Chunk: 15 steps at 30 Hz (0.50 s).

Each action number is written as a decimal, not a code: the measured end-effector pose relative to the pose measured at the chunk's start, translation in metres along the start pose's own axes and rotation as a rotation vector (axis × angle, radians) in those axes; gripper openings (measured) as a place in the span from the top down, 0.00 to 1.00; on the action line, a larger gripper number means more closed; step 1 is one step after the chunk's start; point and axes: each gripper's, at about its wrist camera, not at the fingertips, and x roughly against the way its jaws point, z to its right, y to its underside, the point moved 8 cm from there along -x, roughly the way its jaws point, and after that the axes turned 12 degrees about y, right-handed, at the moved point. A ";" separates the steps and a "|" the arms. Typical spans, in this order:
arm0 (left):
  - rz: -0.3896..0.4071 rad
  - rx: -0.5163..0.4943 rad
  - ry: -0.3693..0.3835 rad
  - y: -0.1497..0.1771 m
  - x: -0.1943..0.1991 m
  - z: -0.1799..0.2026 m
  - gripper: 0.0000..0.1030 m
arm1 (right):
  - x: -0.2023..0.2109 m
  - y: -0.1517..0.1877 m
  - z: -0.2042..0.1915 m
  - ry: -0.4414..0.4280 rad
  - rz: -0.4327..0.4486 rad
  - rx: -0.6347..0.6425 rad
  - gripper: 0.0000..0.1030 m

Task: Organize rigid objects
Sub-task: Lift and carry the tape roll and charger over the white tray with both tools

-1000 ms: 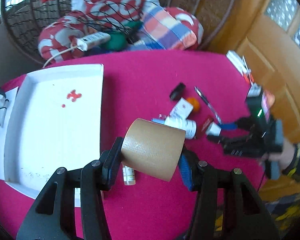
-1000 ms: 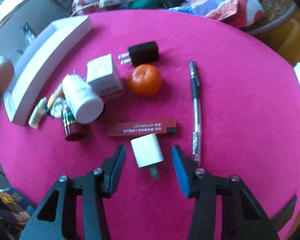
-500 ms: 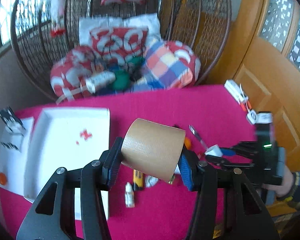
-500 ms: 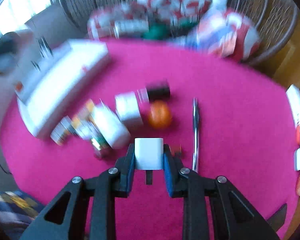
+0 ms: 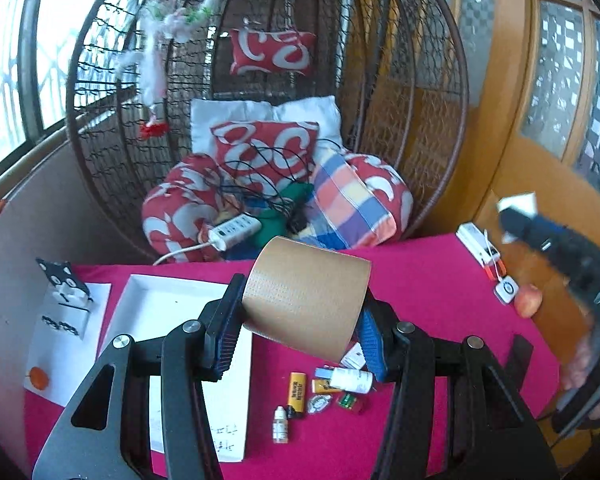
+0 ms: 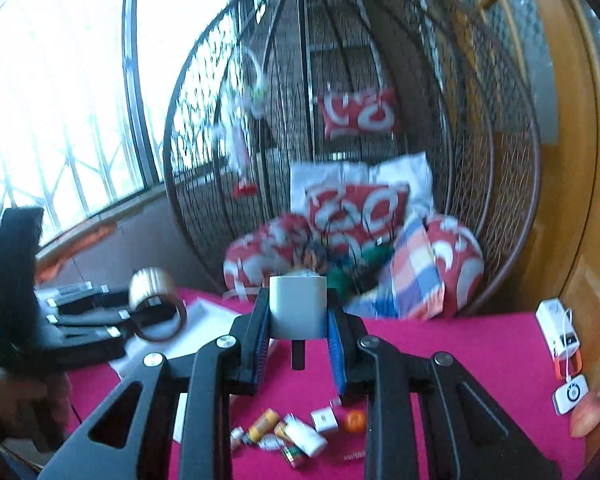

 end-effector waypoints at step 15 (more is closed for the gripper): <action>0.041 0.027 -0.036 0.001 0.026 -0.039 0.50 | 0.006 -0.026 -0.042 -0.026 0.083 -0.010 0.76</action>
